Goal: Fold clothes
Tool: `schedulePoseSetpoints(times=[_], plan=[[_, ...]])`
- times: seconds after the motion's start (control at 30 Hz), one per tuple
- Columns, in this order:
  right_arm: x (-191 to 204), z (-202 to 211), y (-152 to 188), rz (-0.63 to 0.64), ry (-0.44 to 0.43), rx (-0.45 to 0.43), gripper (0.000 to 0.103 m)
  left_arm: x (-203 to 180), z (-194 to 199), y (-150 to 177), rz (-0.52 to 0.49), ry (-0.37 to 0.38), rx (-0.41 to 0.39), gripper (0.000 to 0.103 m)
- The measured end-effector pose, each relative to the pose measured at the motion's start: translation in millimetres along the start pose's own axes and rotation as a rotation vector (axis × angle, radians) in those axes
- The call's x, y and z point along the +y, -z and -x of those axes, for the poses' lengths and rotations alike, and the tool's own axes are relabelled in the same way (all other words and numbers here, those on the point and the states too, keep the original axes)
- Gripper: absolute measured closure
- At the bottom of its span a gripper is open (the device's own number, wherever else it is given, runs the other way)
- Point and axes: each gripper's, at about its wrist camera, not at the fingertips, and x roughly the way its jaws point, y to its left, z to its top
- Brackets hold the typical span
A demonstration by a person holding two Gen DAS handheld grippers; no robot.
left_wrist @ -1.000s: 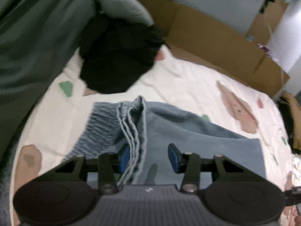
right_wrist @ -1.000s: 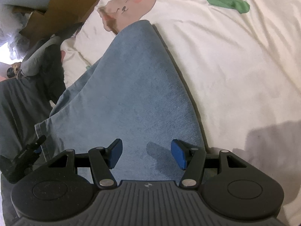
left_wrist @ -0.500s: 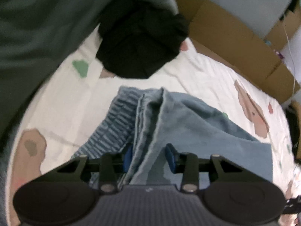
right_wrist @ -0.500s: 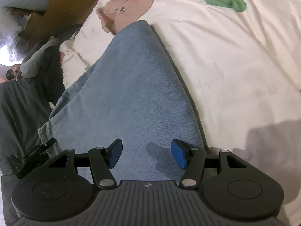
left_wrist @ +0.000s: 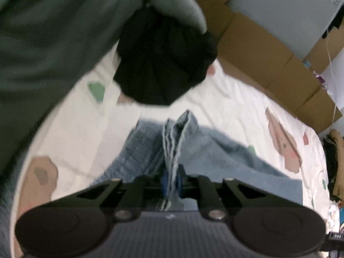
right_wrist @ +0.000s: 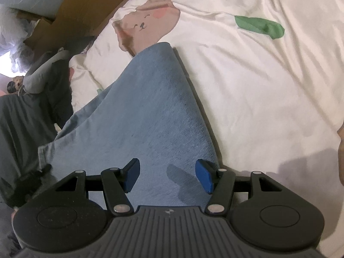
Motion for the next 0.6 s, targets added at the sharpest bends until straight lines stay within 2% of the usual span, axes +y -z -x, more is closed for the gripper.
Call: schedulePoseSetpoints(times=[0.27,0.43,0.53,0.6], plan=[[7,2,-3,0.025,-0.005,-0.01,0.039,-11,1,-41,-0.085,-0.053,-0.031,0.094],[7,-4,-3,0.024,-0.002,-0.001,0.039,-2,-32,-45,-0.122,-0.098,0.019,0.094],[7,-9,-2,0.03,0.012,0.003,0.039,16,-49,-35,-0.06,-0.11,0.045,0.093],[6,-9,-2,0.034,0.013,0.002,0.039,24,-53,-29,-0.02,-0.107,0.052,0.089]])
